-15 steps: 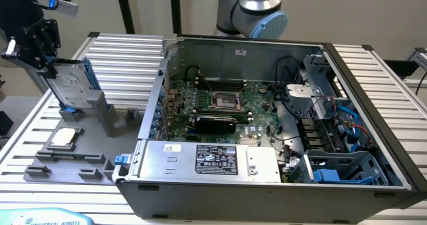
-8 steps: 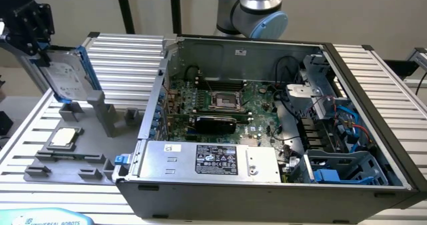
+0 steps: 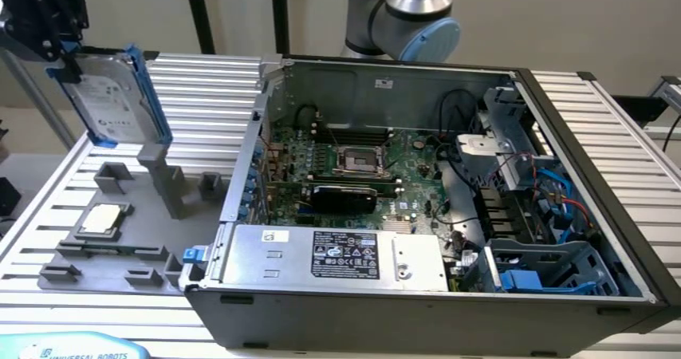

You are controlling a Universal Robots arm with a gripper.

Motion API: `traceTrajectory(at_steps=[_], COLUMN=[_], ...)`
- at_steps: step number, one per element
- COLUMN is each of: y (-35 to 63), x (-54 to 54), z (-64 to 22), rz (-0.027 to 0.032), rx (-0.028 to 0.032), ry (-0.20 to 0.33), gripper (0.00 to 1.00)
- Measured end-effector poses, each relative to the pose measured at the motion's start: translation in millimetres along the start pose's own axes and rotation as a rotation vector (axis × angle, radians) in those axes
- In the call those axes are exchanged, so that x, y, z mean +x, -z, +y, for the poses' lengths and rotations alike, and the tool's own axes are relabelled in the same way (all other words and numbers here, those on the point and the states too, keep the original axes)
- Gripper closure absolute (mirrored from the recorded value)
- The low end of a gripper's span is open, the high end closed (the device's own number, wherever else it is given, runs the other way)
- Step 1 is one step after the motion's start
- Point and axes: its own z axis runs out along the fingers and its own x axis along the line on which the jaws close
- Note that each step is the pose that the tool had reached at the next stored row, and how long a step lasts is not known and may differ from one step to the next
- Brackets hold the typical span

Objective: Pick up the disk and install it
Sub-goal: 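Pick up the disk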

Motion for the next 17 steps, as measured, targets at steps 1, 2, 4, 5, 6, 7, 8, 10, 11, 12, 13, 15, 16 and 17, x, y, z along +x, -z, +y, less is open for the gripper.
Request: traceTrajectory(at_steps=[1, 2, 4, 5, 6, 7, 8, 10, 11, 12, 13, 15, 16, 17], y=[4.7, 9.2, 18.3, 22.9, 27.5, 32.1, 36.7, 46.1, 50.7, 55.3, 60.0, 69.1, 73.6, 78.3], x=[-0.2, -0.3, -0.4, -0.4, -0.2, 0.0, 0.3, 1.1, 1.5, 2.0, 2.5, 3.6, 4.2, 4.8], z=[-4.4, -8.8, -17.7, -22.2, -26.8, -31.3, -35.8, -45.1, -49.5, -54.0, -58.6, -67.5, -72.0, -76.7], rz=[-0.0006, -0.0016, -0.0032, -0.0037, -0.0043, -0.0046, -0.0048, -0.0052, -0.0052, -0.0053, -0.0054, -0.0053, -0.0054, -0.0053], rx=[-0.0003, -0.0004, -0.0008, -0.0009, -0.0012, -0.0016, -0.002, -0.003, -0.0036, -0.0042, -0.0049, -0.0065, -0.0073, -0.0082], ry=[0.0, 0.0, 0.0, 0.0, 0.0, 0.0, 0.0, 0.0, 0.0, 0.0, 0.0, 0.0, 0.0, 0.0], gripper=[0.67, 0.67, 0.67, 0.67, 0.67, 0.67, 0.67, 0.67, 0.67, 0.67, 0.67, 0.67, 0.67, 0.67])
